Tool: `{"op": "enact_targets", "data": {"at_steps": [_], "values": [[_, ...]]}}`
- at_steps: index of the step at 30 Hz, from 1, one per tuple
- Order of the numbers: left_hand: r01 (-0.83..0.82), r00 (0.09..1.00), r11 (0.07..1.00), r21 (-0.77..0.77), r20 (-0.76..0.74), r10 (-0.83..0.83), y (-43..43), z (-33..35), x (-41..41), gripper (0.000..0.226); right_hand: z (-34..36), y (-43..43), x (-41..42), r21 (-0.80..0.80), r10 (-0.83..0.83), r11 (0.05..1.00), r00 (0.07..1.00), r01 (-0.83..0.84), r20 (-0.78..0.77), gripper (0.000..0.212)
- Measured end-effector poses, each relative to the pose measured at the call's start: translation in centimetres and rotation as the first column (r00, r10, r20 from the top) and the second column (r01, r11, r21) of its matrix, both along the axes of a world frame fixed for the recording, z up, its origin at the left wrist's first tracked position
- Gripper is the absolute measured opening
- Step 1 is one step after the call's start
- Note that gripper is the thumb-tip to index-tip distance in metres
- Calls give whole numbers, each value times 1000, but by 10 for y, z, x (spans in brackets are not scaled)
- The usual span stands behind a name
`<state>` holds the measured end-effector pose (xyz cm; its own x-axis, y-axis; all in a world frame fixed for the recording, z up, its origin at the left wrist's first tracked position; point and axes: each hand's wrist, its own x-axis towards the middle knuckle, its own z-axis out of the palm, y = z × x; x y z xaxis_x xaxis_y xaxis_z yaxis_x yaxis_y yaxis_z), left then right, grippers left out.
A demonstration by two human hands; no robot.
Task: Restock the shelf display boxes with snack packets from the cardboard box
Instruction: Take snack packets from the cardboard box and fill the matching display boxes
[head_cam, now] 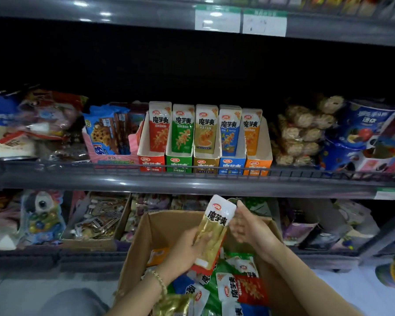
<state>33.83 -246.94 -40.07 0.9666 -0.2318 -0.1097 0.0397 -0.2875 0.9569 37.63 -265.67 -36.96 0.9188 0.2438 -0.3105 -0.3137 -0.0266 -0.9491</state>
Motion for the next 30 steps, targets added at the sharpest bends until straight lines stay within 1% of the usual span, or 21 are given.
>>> {"op": "enact_targets", "data": {"at_steps": [1, 2, 4, 6, 7, 9, 10, 12, 13, 14, 15, 18, 20, 21, 22, 23, 24, 25, 27, 28, 30], "values": [[-42, 999, 995, -90, -31, 40, 0, 5, 0, 28, 2, 2, 0, -54, 13, 999, 998, -9, 58, 46], [-86, 996, 986, -143, -40, 81, 0, 9, 1, 33, 3, 4, -1, -81, 29, 997, 994, -21, 104, 42], [-147, 989, 971, -190, -21, 145, 1, 17, 2, 36, 5, 9, -3, -76, 33, 997, 986, -21, 165, 35], [-187, 981, 963, -192, 11, 193, 3, 23, 3, 34, 7, 16, -4, -14, 6, 1000, 979, -4, 204, 34], [-206, 976, 959, -194, 27, 215, 5, 27, 3, 33, 8, 19, -3, 48, -19, 999, 976, 9, 215, 37], [-251, 963, 939, -233, 37, 266, 8, 34, 5, 30, 15, 23, 0, 148, -64, 989, 973, 31, 224, 43], [-282, 954, 923, -262, 25, 298, 10, 39, 5, 27, 19, 25, 2, 156, -85, 986, 969, 49, 230, 45], [-335, 938, 887, -318, -21, 346, 13, 48, 5, 20, 27, 26, 5, 119, -134, 987, 958, 107, 252, 46], [-352, 933, 877, -328, -45, 358, 15, 52, 5, 20, 31, 26, 6, 90, -156, 986, 952, 137, 264, 46], [-369, 927, 878, -304, -57, 370, 19, 56, 6, 25, 35, 25, 7, 62, -168, 986, 945, 157, 280, 47], [-378, 924, 891, -250, -52, 378, 22, 61, 6, 30, 38, 24, 9, 36, -170, 985, 940, 167, 297, 47], [-328, 944, 935, -137, -27, 328, 30, 69, 8, 37, 47, 24, 14, -59, -98, 990, 935, 126, 340, 47], [-259, 965, 961, -96, 0, 260, 30, 74, 7, 31, 51, 28, 16, -116, -23, 991, 936, 68, 352, 46], [-215, 977, 974, -70, -23, 214, 29, 77, 5, 27, 51, 31, 16, -129, 3, 991, 935, 46, 354, 46], [-167, 985, 985, -47, -55, 164, 28, 78, 4, 29, 51, 34, 17, -135, 15, 990, 933, 36, 360, 48], [-116, 990, 993, -26, -88, 113, 27, 76, 4, 40, 51, 38, 17, -137, 15, 990, 929, 39, 370, 49], [-80, 988, 996, -27, -132, 76, 26, 73, 4, 52, 50, 41, 19, -136, 8, 990, 921, 48, 389, 50], [-63, 983, 996, -61, -174, 51, 25, 70, 4, 63, 50, 44, 20, -135, -3, 989, 913, 63, 408, 51], [-72, 972, 980, -183, -235, 28, 25, 65, 5, 78, 53, 48, 21, -141, -29, 985, 901, 99, 432, 52], [-74, 970, 973, -218, -241, 20, 25, 67, 5, 78, 54, 48, 22, -140, -36, 984, 897, 108, 440, 52], [-74, 976, 973, -219, -218, 25, 25, 74, 5, 74, 55, 49, 22, -119, -47, 986, 889, 113, 456, 53]]}}
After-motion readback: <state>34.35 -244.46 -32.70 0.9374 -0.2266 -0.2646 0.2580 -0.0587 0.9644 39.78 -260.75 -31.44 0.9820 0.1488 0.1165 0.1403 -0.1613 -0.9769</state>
